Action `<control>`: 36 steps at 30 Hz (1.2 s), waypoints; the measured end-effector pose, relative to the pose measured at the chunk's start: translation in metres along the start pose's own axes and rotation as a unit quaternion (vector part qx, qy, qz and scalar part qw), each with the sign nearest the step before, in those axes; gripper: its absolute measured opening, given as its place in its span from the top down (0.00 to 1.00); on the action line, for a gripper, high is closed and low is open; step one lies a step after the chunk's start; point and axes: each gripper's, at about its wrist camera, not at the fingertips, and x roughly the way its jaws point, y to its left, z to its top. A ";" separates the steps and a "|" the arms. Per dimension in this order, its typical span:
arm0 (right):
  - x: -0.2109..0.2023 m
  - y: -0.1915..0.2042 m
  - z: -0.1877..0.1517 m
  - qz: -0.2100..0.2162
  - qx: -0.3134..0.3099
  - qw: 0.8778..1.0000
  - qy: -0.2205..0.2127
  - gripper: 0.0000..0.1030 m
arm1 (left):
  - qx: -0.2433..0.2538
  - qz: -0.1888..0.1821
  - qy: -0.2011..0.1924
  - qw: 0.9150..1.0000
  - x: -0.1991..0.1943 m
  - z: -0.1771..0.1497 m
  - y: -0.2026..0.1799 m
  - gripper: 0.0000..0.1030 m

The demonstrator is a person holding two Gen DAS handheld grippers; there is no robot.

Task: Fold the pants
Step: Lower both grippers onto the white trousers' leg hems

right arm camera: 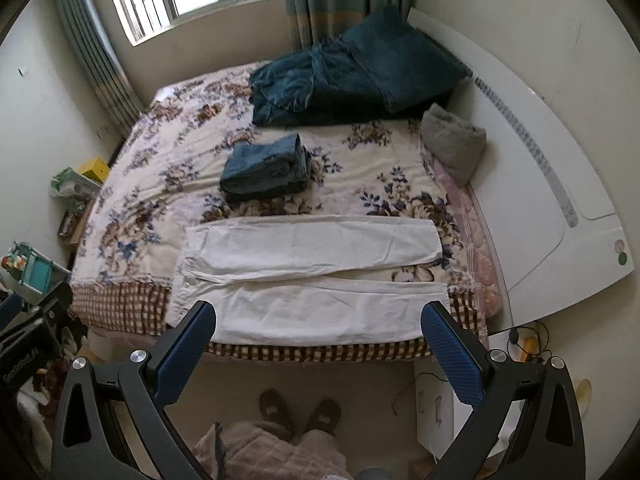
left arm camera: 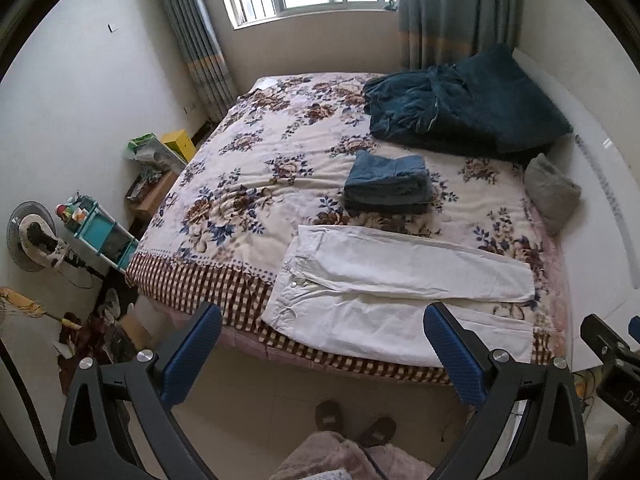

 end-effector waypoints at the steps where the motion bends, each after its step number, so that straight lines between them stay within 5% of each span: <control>1: 0.012 -0.002 0.004 -0.003 -0.004 1.000 0.006 0.00 | 0.002 0.005 0.006 1.000 0.010 0.002 -0.005 0.00; 10: 0.150 -0.031 0.053 -0.027 0.028 0.996 0.083 0.00 | 0.036 -0.007 0.063 0.997 0.111 0.036 -0.053 0.00; 22: 0.386 -0.064 0.140 -0.063 0.103 0.976 0.180 0.00 | 0.099 -0.046 0.138 0.984 0.312 0.110 -0.109 0.00; 28: 0.516 -0.079 0.160 -0.092 0.050 0.971 0.213 0.00 | 0.193 -0.021 0.152 0.969 0.442 0.104 -0.164 0.00; 36: 0.740 -0.098 0.154 -0.142 -0.125 0.935 0.299 0.00 | 0.304 -0.005 0.162 0.939 0.600 0.082 -0.232 0.00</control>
